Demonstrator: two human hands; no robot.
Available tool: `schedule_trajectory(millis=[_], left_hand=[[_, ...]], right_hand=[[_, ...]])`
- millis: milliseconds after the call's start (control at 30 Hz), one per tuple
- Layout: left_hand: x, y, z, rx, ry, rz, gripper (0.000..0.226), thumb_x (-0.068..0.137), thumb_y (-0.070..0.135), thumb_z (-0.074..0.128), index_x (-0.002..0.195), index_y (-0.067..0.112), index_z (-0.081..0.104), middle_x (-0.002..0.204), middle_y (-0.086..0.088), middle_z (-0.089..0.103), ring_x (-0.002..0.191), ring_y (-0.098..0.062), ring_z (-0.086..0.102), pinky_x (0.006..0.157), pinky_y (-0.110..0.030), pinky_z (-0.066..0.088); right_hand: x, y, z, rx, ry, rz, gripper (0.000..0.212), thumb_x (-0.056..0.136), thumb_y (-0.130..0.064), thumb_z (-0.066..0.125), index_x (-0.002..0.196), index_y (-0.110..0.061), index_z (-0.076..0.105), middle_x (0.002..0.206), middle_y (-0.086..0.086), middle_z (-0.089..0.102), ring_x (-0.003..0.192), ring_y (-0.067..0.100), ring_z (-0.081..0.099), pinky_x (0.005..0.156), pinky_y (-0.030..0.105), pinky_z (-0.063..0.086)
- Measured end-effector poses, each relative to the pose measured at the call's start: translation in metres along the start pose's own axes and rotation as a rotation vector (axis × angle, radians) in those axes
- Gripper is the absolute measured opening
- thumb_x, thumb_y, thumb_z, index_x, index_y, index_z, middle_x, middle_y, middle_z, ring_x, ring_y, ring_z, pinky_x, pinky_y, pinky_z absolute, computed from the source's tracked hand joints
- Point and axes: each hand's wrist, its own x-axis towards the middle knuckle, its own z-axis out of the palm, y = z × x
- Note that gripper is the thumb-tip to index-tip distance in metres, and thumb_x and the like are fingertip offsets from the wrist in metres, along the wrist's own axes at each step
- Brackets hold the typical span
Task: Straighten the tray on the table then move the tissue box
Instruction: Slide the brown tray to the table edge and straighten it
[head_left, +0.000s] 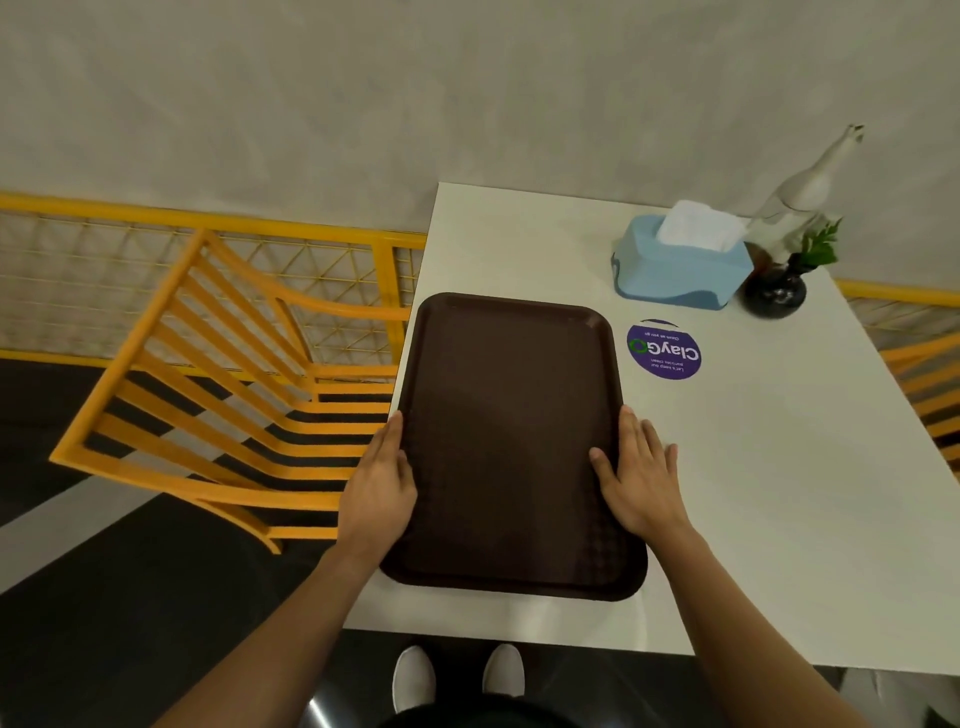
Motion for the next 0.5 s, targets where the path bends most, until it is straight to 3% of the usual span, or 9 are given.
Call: schedule_trajectory(millis=[333, 500], left_hand=[[0.013, 0.012, -0.001, 0.035, -0.028, -0.038, 0.056, 0.104, 0.019, 0.042, 0.158, 0.018, 0.028, 0.157, -0.006, 0.043, 0.135, -0.026, 0.052, 0.100, -0.046, 0.054], [0.013, 0.011, 0.001, 0.052, -0.028, -0.039, 0.056, 0.105, 0.020, 0.042, 0.158, 0.020, 0.026, 0.158, -0.006, 0.042, 0.137, -0.025, 0.051, 0.101, -0.042, 0.054]], right_hand=[[0.011, 0.001, -0.002, 0.000, 0.002, 0.011, 0.073, 0.103, -0.055, 0.029, 0.160, -0.019, 0.001, 0.167, 0.006, 0.015, 0.153, 0.032, 0.009, 0.120, 0.058, 0.004], [0.012, 0.001, -0.002, -0.005, 0.003, 0.009, 0.073, 0.103, -0.055, 0.029, 0.160, -0.020, 0.001, 0.167, 0.006, 0.016, 0.153, 0.032, 0.009, 0.120, 0.059, 0.004]])
